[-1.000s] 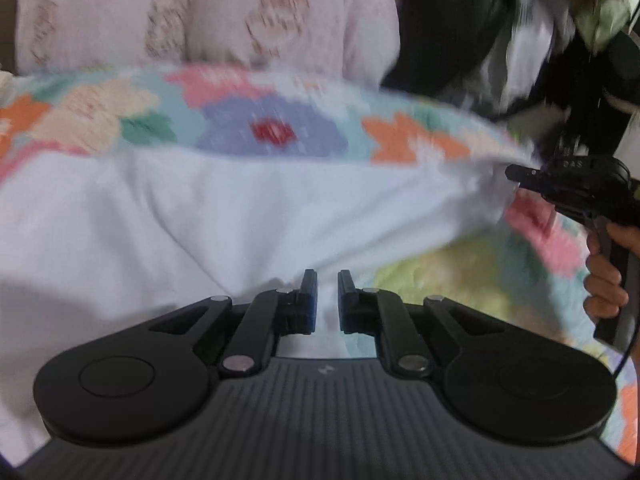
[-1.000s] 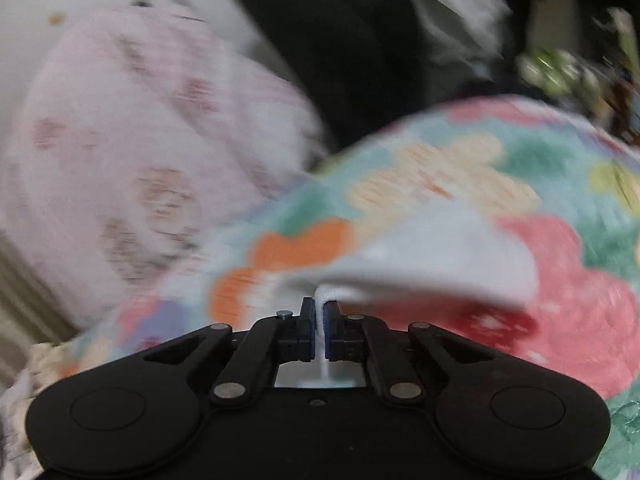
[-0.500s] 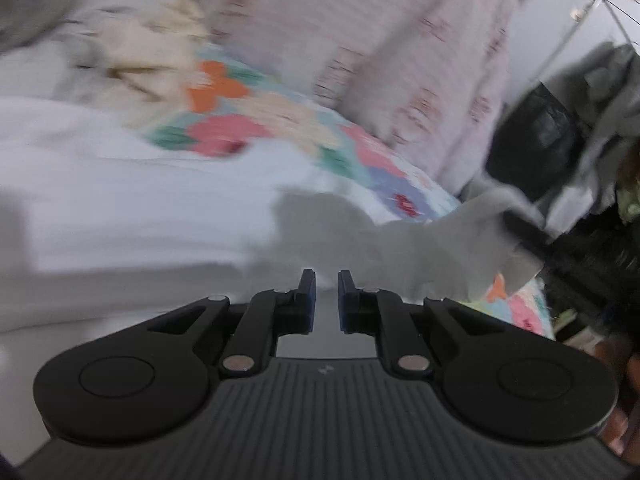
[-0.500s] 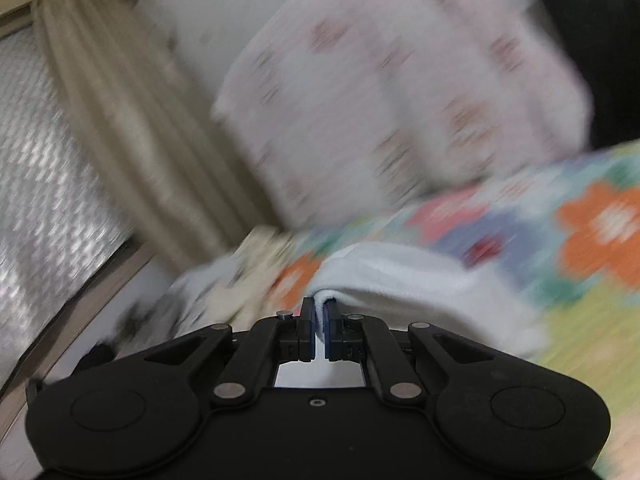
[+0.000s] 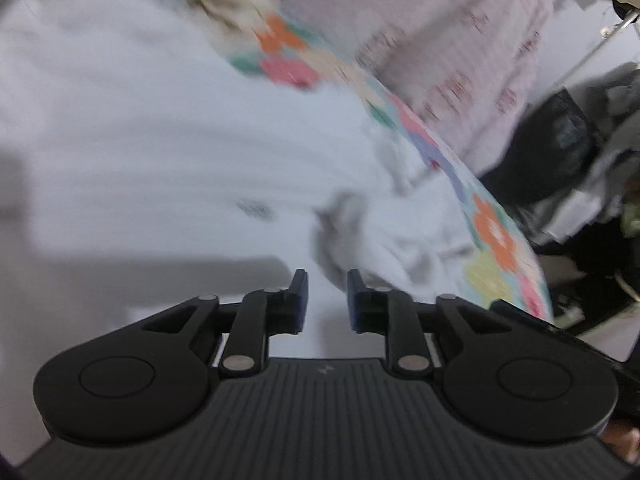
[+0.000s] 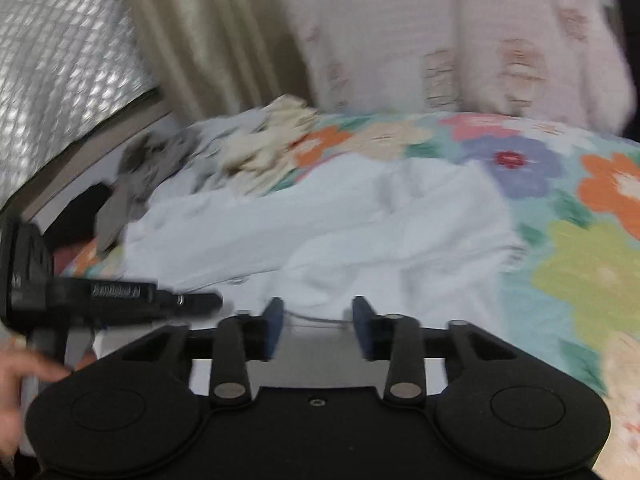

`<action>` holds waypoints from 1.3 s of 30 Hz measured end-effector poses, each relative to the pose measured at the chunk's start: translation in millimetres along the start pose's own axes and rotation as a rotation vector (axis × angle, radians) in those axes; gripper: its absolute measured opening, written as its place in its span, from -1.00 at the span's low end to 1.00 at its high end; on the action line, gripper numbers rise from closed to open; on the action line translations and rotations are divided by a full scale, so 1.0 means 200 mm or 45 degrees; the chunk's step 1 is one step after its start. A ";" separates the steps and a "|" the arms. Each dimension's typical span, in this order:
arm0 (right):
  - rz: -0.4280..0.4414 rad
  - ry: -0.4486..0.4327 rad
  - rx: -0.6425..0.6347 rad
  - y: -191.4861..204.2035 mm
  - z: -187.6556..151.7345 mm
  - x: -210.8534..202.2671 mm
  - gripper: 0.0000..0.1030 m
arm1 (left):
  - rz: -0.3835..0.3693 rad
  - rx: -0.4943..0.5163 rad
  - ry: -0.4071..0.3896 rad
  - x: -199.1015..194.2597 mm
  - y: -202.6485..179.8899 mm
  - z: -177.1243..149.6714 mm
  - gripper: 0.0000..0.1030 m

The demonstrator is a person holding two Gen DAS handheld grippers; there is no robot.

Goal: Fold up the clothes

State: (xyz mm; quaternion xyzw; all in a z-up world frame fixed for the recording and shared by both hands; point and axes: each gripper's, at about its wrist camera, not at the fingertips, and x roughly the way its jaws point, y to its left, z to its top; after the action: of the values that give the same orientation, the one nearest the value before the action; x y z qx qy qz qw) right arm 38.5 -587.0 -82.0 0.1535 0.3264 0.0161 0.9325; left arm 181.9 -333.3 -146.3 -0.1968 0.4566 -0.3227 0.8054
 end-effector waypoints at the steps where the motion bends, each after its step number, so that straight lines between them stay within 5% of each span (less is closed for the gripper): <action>1: -0.067 0.001 -0.042 -0.02 -0.01 0.00 0.01 | -0.005 0.024 0.006 0.03 -0.03 -0.01 -0.44; 4: -0.228 -0.017 -0.150 -0.09 -0.03 0.03 0.01 | 0.033 0.199 -0.012 0.08 -0.17 -0.03 -0.40; 8: -0.310 0.005 -0.120 -0.22 -0.03 0.15 0.01 | 0.176 0.576 -0.079 0.14 -0.35 -0.09 0.20; 13: -0.424 0.040 -0.050 -0.33 -0.05 0.28 0.01 | 0.323 0.995 -0.121 0.25 -0.47 -0.16 0.16; 14: -0.423 0.031 -0.042 -0.35 -0.05 0.29 0.01 | 0.343 1.044 -0.141 0.27 -0.48 -0.17 -0.16; 16: -0.413 0.005 -0.033 -0.36 -0.04 0.31 0.00 | 0.335 0.997 -0.165 0.28 -0.47 -0.12 -0.75; 18: -0.400 -0.010 -0.033 -0.36 -0.05 0.31 -0.15 | 0.278 0.899 -0.244 0.21 -0.45 -0.06 -0.76; 22: -0.373 -0.034 -0.037 -0.36 -0.07 0.33 -0.39 | 0.139 0.580 -0.616 -0.18 -0.33 0.09 -0.76; 25: -0.382 -0.030 -0.037 -0.36 -0.06 0.33 -0.43 | 0.311 0.331 -0.853 -0.42 -0.18 0.09 -0.74; 27: -0.387 -0.029 -0.052 -0.35 -0.07 0.33 -0.43 | 0.381 0.323 -0.797 -0.44 -0.09 0.09 -0.71; 29: -0.398 -0.027 -0.061 -0.34 -0.07 0.34 -0.43 | 0.441 0.299 -0.629 -0.40 0.01 0.11 -0.69; 33: -0.429 -0.022 -0.093 -0.31 -0.07 0.34 -0.43 | 0.402 0.058 -0.338 -0.40 0.27 0.12 -0.67; 35: -0.451 -0.019 -0.109 -0.30 -0.07 0.34 -0.42 | 0.439 0.074 -0.359 -0.45 0.31 0.11 -0.65; 39: -0.518 -0.012 -0.187 -0.24 -0.07 0.37 -0.40 | 0.883 0.479 -0.573 -0.57 0.20 0.03 -0.64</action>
State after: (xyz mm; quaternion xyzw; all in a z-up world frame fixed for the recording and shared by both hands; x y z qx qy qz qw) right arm 84.4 -620.0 -150.2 0.0162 0.3443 -0.1493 0.9268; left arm 158.0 -225.1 -99.4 0.0524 0.2424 -0.0604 0.9669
